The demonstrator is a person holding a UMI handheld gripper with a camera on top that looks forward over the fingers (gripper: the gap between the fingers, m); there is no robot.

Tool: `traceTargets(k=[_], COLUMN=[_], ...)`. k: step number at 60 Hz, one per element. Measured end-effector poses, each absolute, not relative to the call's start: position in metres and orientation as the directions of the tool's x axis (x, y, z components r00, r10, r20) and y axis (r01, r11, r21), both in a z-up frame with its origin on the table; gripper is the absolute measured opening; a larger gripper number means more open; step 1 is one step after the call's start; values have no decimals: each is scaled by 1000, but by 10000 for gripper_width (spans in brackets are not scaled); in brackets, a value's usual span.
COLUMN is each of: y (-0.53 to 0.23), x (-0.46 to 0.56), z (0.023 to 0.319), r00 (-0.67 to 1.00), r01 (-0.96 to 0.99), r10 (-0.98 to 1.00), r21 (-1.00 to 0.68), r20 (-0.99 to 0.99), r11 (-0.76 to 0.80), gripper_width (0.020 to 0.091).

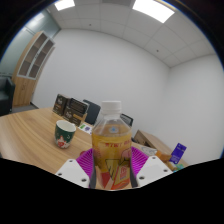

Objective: Pour water

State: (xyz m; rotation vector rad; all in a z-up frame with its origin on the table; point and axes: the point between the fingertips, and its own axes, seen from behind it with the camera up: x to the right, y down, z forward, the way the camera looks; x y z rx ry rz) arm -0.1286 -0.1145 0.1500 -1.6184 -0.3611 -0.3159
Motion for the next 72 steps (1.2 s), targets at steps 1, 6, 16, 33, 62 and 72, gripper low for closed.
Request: traceTargets(k=[1,6,16,33,62,72], y=[-108,-67,3,34,30,41], x=[-126,-141,-175,-211,-201,-190], z=[157,180,205,190,235,173], r00=[888,721,171,-539,452,952], r01=[460,692,984,842,892,302], r10=[46,0,-70,-90,-71,65], r21=[-886,-721,-174,538,-450,-951], r20=[458,693,983,838,889,298], r11=[-61,-42,-41,-29,39,-71], gripper_width=[475,473,473,472,476,475])
